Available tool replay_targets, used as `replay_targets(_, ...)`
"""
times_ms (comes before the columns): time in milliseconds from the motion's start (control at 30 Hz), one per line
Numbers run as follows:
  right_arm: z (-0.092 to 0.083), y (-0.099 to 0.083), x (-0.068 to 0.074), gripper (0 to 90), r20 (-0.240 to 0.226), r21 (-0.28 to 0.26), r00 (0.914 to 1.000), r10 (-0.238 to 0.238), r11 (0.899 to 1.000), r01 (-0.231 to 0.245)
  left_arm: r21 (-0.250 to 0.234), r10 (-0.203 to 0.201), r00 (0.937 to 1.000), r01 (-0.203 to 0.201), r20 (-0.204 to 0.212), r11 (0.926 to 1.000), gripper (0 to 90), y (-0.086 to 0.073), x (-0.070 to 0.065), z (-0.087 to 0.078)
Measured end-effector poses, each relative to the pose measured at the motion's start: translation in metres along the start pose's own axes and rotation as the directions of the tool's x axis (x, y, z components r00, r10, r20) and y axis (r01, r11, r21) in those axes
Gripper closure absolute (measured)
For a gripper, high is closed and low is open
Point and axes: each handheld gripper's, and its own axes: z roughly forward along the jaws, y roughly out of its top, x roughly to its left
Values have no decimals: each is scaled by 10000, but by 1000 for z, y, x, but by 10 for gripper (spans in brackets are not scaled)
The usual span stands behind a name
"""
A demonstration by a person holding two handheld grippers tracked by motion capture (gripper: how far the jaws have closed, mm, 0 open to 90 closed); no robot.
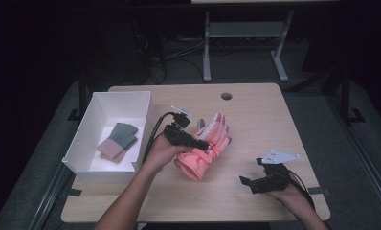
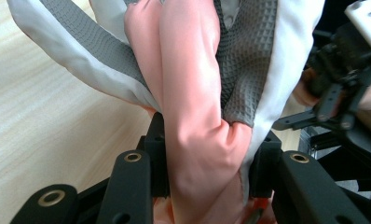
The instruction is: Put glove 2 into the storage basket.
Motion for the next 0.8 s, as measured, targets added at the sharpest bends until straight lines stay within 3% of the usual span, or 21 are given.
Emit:
replay_targets(500, 5, -2, -1, 26, 224, 143, 9996, -196, 9997, 192, -180, 233, 9966, -248, -790, 9995, 602, 19, -17, -63)
replay_targets(800, 6, -3, -3, 26, 336, 183, 9994, -15, 9998, 9, -729, 47, 9907, -147, -1358, 9972, 601, 21, -18, -113)
